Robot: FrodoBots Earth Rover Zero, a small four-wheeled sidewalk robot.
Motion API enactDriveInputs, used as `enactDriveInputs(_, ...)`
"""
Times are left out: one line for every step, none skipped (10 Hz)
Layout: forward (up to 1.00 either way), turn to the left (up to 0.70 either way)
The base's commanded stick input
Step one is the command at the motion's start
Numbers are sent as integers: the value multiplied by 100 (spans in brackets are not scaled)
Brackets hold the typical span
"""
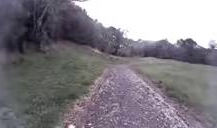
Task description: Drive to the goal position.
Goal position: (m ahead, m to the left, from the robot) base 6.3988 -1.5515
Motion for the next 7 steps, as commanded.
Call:
enactDriveInputs(85,0)
enactDriveInputs(85,0)
enactDriveInputs(85,0)
enactDriveInputs(85,0)
enactDriveInputs(85,0)
enactDriveInputs(85,0)
enactDriveInputs(85,0)
